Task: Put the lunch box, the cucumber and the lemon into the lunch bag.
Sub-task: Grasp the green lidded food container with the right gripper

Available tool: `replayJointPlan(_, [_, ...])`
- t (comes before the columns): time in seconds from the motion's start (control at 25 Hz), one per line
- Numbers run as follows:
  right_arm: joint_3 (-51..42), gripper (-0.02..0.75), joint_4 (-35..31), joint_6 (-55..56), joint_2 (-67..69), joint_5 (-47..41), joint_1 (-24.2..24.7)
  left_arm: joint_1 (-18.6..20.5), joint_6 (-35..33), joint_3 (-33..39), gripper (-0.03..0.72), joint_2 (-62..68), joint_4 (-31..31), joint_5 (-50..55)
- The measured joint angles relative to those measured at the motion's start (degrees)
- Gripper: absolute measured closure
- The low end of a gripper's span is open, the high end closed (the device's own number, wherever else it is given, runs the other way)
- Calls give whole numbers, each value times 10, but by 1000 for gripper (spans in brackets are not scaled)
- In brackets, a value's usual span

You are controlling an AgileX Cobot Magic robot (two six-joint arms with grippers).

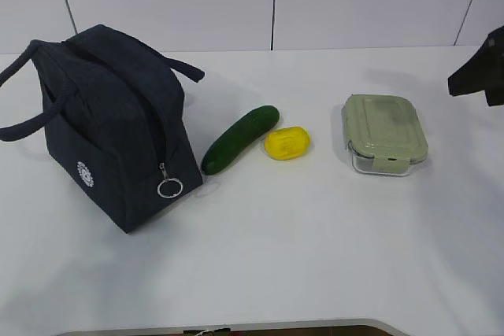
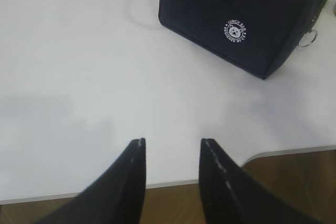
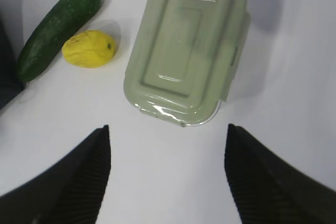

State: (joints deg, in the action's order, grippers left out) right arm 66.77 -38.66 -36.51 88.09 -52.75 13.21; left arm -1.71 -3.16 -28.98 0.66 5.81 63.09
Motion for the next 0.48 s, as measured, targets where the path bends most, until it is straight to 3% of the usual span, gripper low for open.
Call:
replayJointPlan(0.16, [17, 202, -37, -41, 50, -18, 25, 0, 0, 0, 446, 0, 0, 0])
replayJointPlan(0.48, [38, 202, -82, -109, 135, -35, 30, 0, 0, 0, 446, 0, 0, 0])
